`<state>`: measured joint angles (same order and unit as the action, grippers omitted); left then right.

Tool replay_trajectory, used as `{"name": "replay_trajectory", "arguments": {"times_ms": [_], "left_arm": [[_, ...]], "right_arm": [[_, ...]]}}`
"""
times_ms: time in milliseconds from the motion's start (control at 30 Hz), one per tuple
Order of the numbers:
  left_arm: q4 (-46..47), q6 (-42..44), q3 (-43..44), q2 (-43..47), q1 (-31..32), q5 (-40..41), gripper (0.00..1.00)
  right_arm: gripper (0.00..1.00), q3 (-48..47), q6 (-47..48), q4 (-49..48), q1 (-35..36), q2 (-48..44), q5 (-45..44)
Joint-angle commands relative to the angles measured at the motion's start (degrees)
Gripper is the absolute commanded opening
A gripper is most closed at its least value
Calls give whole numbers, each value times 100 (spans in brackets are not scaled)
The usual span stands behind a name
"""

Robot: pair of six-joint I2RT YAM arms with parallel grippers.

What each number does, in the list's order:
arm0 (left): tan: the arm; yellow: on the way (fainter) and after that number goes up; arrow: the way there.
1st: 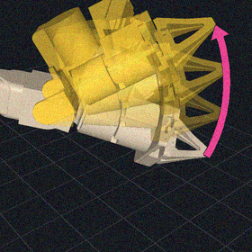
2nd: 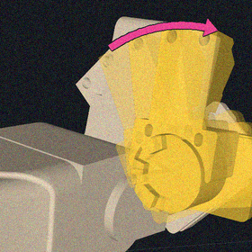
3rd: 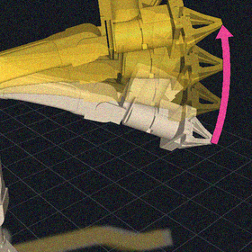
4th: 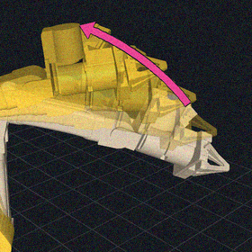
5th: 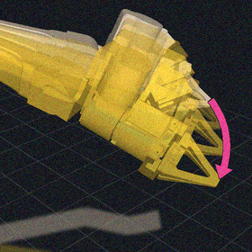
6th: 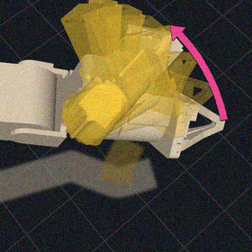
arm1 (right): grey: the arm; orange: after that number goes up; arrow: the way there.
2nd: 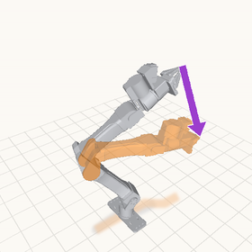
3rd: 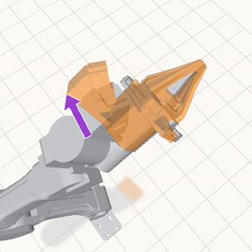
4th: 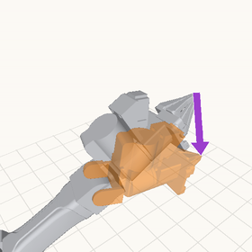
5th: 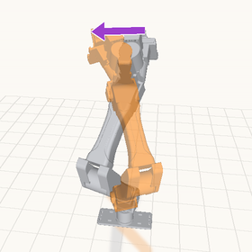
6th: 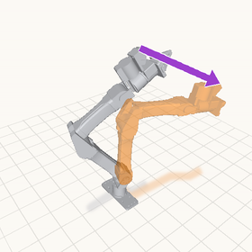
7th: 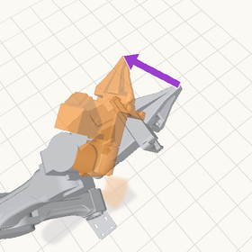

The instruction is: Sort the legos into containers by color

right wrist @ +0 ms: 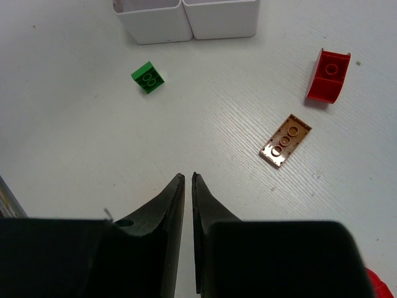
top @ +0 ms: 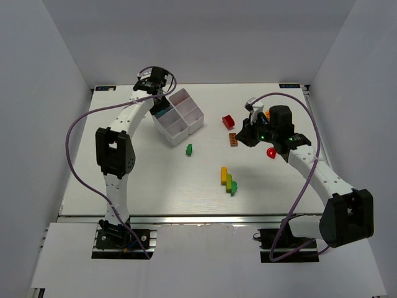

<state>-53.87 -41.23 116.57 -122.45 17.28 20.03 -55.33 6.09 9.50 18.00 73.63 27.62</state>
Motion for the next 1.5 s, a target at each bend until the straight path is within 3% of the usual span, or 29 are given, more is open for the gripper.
{"name": "replay_trajectory", "arguments": {"times_ms": [0, 167, 400, 700, 800, 833, 967, 1033, 1067, 1167, 1300, 1467], "left_arm": [[122, -8, -126, 371, 4, 168, 28], [122, -8, -126, 363, 4, 229, 50], [96, 19, 58, 406, 12, 124, 62], [245, -8, 138, 968, 12, -236, 59], [569, 36, -169, 1468, 12, -535, 56], [701, 54, -327, 1635, 4, -640, 53], [1788, 221, -1817, 2672, 4, -1150, 54], [2142, 317, -2408, 3355, -14, -1457, 61], [2413, 326, -2707, 3577, -14, -1519, 74], [2801, 291, -3824, 4395, -93, -1748, 93], [3066, 64, -5237, 5248, -260, -1994, 94], [3014, -139, -6207, 6240, -278, -2100, 94]], "right_arm": [[15, -30, -20, -159, -25, -24, 95], [16, -30, 24, -124, -25, -24, 95], [17, -13, 94, -71, -33, -59, 112], [24, -39, 550, 105, -25, -234, 86], [43, -83, 648, 175, -25, -270, -186], [54, -144, 726, 254, -33, -226, -256], [77, -302, 745, 500, -173, -50, -573], [79, -399, 788, 675, -349, 159, -626], [79, -556, 806, 737, -402, 248, -678], [80, -1012, 745, 1001, -805, 731, -731], [79, -1839, 604, 1554, -1044, 1504, -880], [75, -2263, 376, 2073, -1228, 2085, -1518]]}}
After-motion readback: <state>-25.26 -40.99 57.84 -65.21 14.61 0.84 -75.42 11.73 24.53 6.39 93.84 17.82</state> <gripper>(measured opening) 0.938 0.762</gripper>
